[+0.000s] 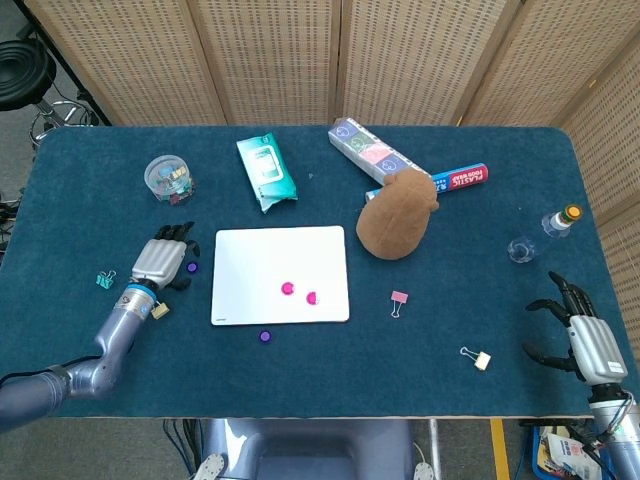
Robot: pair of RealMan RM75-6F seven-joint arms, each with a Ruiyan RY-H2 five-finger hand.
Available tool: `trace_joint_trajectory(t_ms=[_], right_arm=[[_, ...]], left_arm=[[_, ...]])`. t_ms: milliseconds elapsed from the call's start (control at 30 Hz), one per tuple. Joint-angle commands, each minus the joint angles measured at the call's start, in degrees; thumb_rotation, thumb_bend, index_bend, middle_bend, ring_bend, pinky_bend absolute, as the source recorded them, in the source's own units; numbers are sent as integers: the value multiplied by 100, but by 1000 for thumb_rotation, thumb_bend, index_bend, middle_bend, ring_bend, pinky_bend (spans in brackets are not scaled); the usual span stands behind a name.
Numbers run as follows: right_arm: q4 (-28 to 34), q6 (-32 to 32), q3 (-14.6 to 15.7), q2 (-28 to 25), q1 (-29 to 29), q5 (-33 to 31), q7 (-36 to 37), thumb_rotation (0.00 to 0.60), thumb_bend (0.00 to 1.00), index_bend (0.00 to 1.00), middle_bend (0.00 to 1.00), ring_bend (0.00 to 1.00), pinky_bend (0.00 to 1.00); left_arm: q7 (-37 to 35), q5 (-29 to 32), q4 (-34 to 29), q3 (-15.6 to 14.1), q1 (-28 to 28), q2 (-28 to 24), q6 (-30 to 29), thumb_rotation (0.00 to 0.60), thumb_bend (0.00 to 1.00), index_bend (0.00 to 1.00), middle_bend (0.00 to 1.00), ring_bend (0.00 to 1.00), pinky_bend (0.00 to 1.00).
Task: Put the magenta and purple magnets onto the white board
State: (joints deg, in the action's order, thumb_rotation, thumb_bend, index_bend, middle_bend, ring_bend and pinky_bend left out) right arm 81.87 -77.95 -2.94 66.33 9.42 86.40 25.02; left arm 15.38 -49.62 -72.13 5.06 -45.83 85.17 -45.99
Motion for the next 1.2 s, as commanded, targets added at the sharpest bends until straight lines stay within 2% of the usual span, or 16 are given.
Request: trace_joint_trajectory(t_ms=[33,933,1200], right_arm=[[1,4,2,0,0,-1,8,600,229,351,0,0,0],[-8,30,0,-11,0,-22,71,600,229,352,0,0,0],[-20,31,-4,-13,2,-21,103,600,229,352,0,0,0]], left_arm=[[31,27,47,28,11,36,2,600,286,381,0,0,0],[223,244,270,227,-9,260,209,600,302,411,0,0,0],[339,382,337,233,8,300,206,600,304,460,0,0,0]])
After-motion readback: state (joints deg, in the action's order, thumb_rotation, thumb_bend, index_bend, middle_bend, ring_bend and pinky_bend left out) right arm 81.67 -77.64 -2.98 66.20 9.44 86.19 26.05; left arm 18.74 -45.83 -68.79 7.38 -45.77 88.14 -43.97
